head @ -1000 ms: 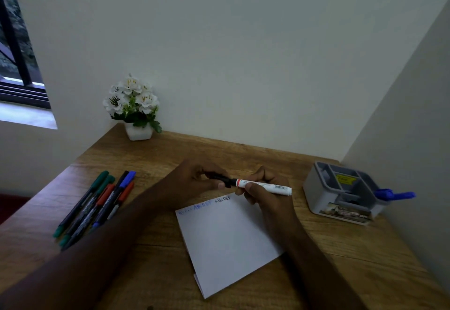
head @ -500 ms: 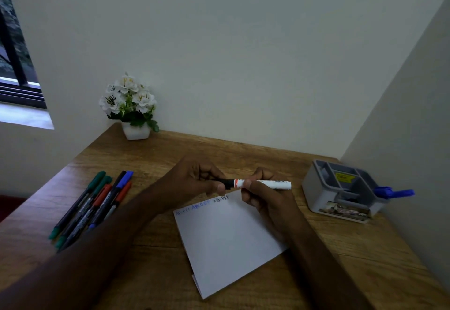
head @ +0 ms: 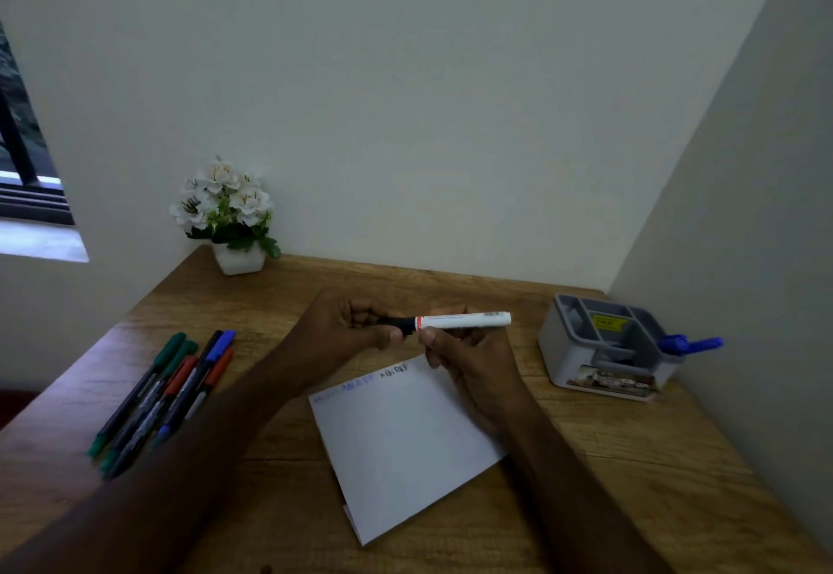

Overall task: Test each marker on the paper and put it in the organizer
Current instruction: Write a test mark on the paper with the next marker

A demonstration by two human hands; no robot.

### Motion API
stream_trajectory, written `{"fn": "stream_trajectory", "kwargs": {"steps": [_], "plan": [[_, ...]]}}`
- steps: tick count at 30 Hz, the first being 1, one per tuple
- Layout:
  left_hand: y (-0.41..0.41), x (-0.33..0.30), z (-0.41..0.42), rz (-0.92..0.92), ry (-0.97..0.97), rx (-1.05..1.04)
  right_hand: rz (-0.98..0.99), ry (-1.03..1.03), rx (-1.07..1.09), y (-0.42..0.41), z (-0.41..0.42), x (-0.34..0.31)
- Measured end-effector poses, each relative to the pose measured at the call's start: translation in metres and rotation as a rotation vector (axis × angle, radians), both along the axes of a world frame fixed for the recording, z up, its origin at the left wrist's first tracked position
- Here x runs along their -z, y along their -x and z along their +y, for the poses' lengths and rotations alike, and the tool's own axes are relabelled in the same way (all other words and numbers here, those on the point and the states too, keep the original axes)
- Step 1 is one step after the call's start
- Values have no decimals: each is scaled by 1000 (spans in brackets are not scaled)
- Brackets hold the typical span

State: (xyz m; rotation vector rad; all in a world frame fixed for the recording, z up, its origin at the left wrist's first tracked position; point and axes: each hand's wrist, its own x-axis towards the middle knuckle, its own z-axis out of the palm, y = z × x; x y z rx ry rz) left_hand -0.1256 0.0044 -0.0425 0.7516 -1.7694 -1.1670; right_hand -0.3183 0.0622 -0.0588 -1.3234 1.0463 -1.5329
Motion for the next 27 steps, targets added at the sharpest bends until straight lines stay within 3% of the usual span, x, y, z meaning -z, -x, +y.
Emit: {"fn": "stream_trajectory", "kwargs": {"steps": [7, 9, 14, 19, 27], "plan": [[36, -14, 15, -90, 81, -24, -182, 10, 139, 14, -2, -10], [48, -19, 9, -194, 164, -76, -64, 18, 249, 29, 4, -23], [96, -34, -1, -340, 271, 12, 695, 213, 516, 86, 28, -55], [162, -45, -3, -389, 346, 81, 848, 99, 751, 166, 60, -102], [217, -48, -3, -477, 495, 108, 1064, -43, 866, 227, 83, -123]]}}
